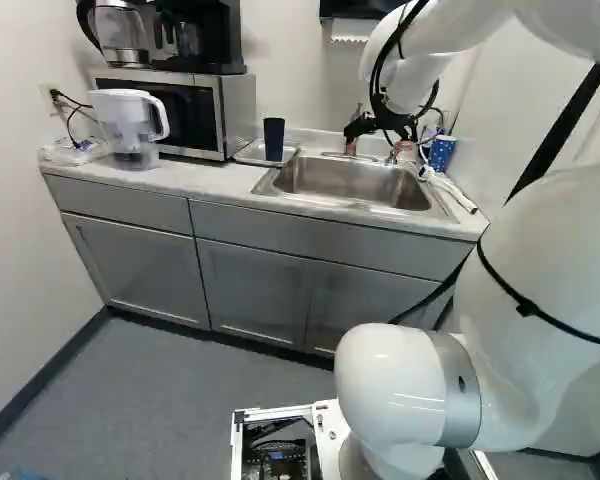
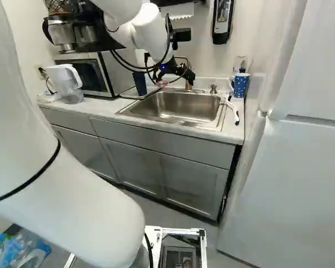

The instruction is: Rinse the cup and place it in the tray

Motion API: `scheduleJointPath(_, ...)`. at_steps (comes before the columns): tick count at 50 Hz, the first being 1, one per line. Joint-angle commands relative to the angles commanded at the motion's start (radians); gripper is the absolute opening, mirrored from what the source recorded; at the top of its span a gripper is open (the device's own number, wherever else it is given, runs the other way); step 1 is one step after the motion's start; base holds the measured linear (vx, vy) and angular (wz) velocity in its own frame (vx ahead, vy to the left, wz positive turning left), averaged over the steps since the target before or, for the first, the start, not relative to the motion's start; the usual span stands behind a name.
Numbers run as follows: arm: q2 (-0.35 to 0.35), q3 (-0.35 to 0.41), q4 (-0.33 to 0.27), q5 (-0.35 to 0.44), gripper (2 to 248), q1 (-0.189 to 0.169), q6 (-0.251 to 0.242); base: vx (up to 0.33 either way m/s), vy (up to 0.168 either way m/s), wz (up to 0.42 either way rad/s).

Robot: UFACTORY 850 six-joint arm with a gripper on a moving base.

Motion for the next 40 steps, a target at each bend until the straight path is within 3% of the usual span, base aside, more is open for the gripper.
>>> scheduleJointPath(40, 0.0, 0.0, 0.0, 0.0, 247, 0.0, 0.0, -0.087, 0.078, -0.007)
